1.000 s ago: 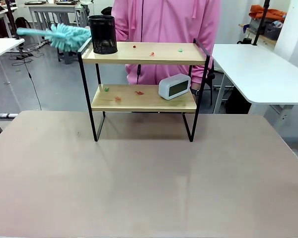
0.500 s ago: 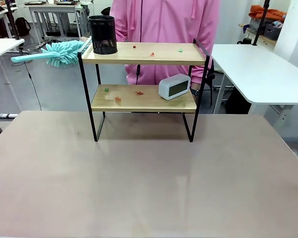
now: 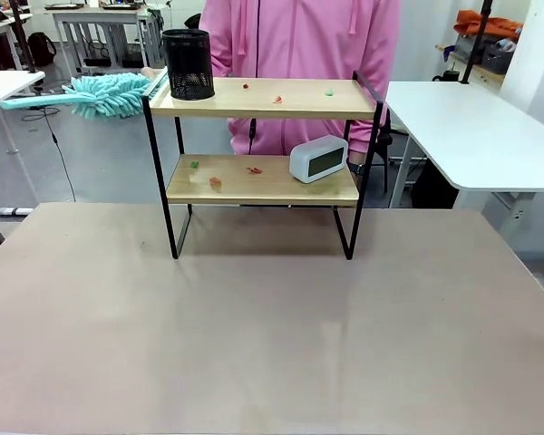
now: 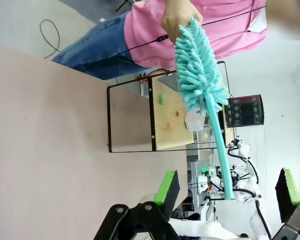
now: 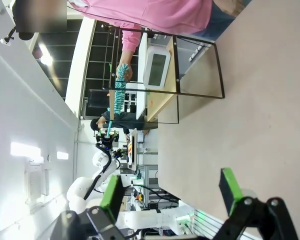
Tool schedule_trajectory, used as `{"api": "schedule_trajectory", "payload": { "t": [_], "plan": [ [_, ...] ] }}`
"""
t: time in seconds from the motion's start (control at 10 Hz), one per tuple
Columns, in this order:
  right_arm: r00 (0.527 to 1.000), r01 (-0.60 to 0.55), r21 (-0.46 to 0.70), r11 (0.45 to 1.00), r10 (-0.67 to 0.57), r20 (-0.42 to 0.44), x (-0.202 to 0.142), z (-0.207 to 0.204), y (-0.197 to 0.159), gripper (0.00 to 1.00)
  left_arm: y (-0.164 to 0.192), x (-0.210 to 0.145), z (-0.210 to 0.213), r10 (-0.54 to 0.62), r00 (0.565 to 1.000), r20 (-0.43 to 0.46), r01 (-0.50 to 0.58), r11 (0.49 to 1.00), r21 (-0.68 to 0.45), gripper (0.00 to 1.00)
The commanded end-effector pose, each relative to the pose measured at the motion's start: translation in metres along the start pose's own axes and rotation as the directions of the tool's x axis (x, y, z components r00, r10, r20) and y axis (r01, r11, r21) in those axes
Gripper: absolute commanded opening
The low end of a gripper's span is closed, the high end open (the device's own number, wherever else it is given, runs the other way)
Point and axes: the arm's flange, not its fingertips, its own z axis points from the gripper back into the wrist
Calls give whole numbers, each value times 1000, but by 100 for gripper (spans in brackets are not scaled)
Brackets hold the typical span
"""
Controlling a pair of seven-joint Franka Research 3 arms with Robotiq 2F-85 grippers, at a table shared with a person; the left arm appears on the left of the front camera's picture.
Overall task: Clean the shelf.
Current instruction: Pick up the Duster from the human.
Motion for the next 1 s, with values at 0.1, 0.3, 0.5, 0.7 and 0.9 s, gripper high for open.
{"api": "schedule_trajectory", "payload": {
  "t": [0.1,0.3,0.5,0.7,0.9],
  "plan": [
    [1000,-28,22,999,28,11,2,-1,0,100,7,11,-14,94,989,-112,-93,996,12,100],
    [1000,-28,22,999,28,11,2,-1,0,100,6,31,-40,121,967,-224,-113,993,45,100],
    [1000,-28,22,999,28,11,2,-1,0,100,12,43,-76,157,940,-304,-138,987,82,100],
    [1000,-28,22,999,28,11,2,-1,0,100,20,50,-100,192,908,-372,-181,981,65,100],
    [1000,-28,22,999,28,11,2,-1,0,100,17,52,-119,204,868,-454,-200,978,56,100]
  ]
}}
